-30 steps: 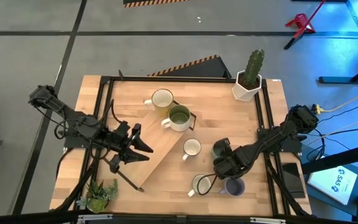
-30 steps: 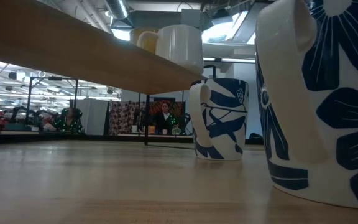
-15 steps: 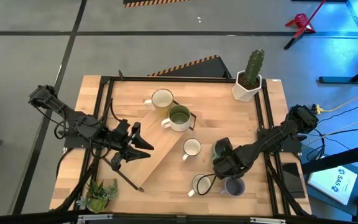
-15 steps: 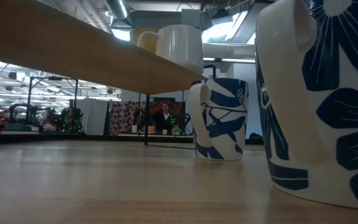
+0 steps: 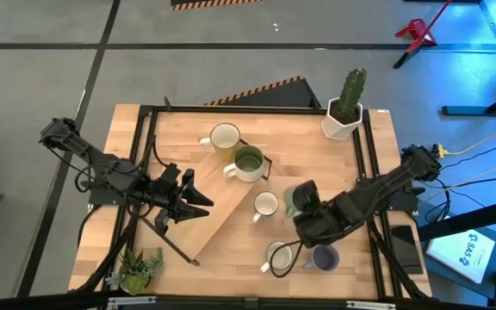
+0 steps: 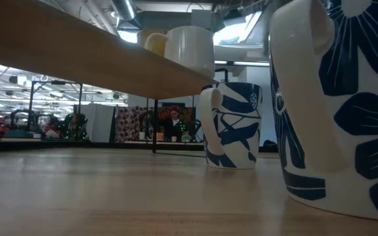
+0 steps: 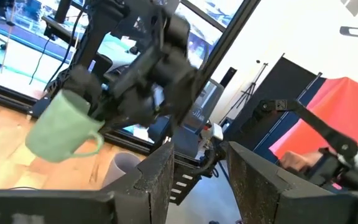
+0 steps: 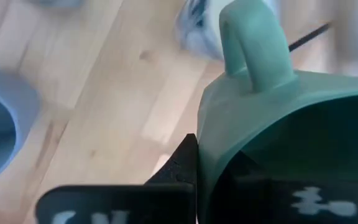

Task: Place coffee mugs
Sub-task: Put the green mug on the shelf

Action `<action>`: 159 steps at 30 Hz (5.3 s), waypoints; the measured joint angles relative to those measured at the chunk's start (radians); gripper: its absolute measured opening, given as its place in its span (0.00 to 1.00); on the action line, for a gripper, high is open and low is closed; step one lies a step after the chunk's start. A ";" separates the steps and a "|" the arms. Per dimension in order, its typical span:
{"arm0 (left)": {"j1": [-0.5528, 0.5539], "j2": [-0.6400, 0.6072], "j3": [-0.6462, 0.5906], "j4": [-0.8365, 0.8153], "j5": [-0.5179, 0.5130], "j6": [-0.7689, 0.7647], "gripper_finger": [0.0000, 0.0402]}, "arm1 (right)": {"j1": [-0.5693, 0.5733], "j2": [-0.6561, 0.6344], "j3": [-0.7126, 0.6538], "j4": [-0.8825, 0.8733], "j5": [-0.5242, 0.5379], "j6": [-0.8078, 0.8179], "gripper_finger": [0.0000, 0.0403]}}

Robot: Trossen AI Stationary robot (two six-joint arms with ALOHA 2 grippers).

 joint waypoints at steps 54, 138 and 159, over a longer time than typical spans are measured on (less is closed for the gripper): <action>0.010 -0.184 0.001 -0.541 -0.172 -0.111 0.35 | -0.267 0.247 0.237 0.590 -0.155 -0.276 0.00; 0.010 -0.168 0.000 -0.558 -0.188 -0.110 0.35 | -0.267 0.356 0.431 0.418 -0.133 -0.421 0.01; 0.011 -0.168 0.000 -0.558 -0.188 -0.109 0.35 | -0.389 0.356 0.423 0.592 -0.174 -0.521 0.00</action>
